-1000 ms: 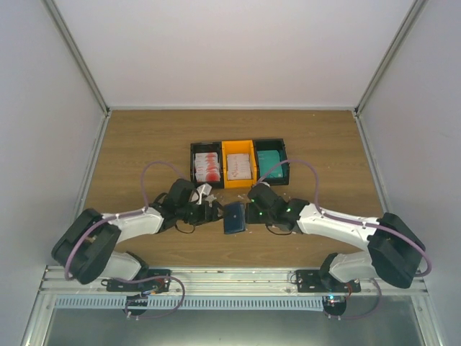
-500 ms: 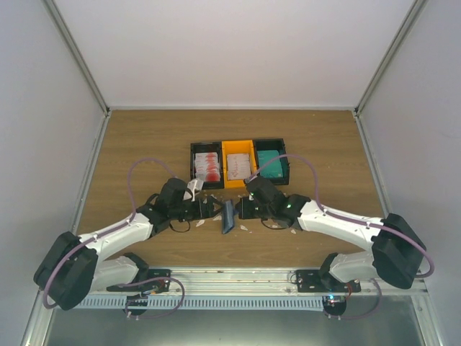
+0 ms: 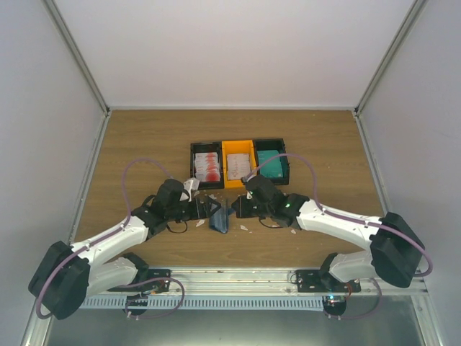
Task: Put the credit cards into the card holder
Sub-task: Open the card holder at the center of the board, then turn over the card slot in the card holder.
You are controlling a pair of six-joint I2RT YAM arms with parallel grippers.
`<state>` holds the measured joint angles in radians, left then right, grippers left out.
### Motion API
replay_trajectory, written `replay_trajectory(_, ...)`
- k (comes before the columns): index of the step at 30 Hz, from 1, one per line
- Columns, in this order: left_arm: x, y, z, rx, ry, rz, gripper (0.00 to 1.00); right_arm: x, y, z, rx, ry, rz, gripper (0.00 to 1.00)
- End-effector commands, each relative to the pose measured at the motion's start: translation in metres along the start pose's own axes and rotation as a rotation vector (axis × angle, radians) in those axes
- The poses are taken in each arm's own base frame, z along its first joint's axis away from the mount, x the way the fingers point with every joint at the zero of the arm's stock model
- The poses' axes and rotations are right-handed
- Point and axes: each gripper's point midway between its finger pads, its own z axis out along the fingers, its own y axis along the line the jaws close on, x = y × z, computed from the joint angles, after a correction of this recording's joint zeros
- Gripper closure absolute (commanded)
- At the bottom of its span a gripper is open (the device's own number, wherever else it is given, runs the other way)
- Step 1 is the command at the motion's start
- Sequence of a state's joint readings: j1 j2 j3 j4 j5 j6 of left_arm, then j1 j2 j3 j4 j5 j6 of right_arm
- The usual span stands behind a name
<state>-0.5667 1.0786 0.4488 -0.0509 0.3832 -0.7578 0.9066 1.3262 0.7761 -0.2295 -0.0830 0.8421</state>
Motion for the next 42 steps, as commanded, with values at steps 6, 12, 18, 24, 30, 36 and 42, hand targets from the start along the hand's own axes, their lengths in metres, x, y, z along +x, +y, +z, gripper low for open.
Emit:
replay_trajectory(6, -0.005, -0.002, -0.003, 0.011, -0.025, 0.039, 0.29, 0.003, -0.020, 0.009, 0.087, 0.008, -0.013, 1.00)
replay_trajectory(12, 0.000, 0.005, 0.006, -0.005, 0.008, 0.035, 0.41, 0.014, -0.056, 0.008, 0.239, 0.009, -0.011, 0.99)
replay_trajectory(18, 0.009, 0.009, 0.022, 0.018, 0.068, 0.026, 0.52, 0.019, -0.066, 0.011, 0.273, 0.017, -0.013, 1.00)
replay_trajectory(24, 0.021, 0.022, 0.039, 0.000, 0.136, -0.004, 0.56, 0.025, -0.081, 0.014, 0.334, 0.028, -0.017, 0.99)
replay_trajectory(30, 0.028, 0.028, 0.046, -0.003, 0.171, -0.019, 0.53, 0.034, -0.100, 0.019, 0.401, 0.051, -0.013, 1.00)
replay_trajectory(36, 0.033, 0.015, 0.052, 0.082, 0.218, -0.021, 0.53, 0.039, -0.104, 0.026, 0.407, 0.071, -0.020, 1.00)
replay_trajectory(42, 0.037, -0.003, 0.057, 0.174, 0.264, -0.007, 0.53, 0.038, -0.103, 0.027, 0.395, 0.070, -0.019, 0.98)
